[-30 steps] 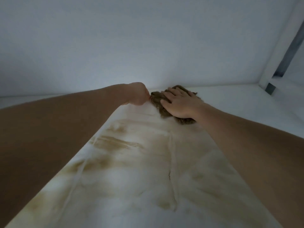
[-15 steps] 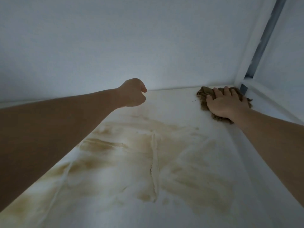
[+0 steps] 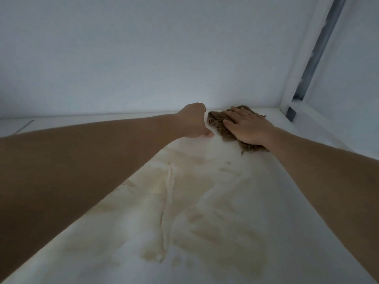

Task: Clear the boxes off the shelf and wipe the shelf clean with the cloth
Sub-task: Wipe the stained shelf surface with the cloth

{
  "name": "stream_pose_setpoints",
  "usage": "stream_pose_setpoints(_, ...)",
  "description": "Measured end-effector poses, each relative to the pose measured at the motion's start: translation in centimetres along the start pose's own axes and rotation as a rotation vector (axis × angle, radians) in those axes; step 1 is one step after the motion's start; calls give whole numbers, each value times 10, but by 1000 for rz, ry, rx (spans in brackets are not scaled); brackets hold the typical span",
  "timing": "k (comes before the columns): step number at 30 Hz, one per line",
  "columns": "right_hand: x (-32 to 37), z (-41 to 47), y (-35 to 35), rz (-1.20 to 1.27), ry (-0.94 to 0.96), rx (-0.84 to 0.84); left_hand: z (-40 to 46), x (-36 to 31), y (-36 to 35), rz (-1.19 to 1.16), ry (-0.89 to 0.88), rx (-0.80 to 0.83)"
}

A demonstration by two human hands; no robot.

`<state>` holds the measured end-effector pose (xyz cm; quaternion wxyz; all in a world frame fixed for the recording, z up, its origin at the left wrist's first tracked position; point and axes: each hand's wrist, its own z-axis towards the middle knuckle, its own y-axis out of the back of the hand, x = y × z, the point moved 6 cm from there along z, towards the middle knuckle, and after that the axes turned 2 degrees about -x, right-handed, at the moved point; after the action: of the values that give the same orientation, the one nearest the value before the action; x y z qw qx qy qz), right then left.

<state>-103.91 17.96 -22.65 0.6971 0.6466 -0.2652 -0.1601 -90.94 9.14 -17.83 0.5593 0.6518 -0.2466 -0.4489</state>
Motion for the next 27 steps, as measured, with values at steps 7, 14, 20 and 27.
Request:
stream_pose_setpoints(7,-36,14,1,-7,-98,-56,13,2,-7,145,5,96)
stream_pose_setpoints(14,-56,-4,6,-5,-283,-68,16,2,-9,168,-4,84)
stream_pose_setpoints(20,-61,-38,5,7,-422,-47,6,1,-11,119,-22,66)
stream_pose_setpoints(27,-48,-75,4,-28,-435,-44,-23,33,4,104,-53,-8)
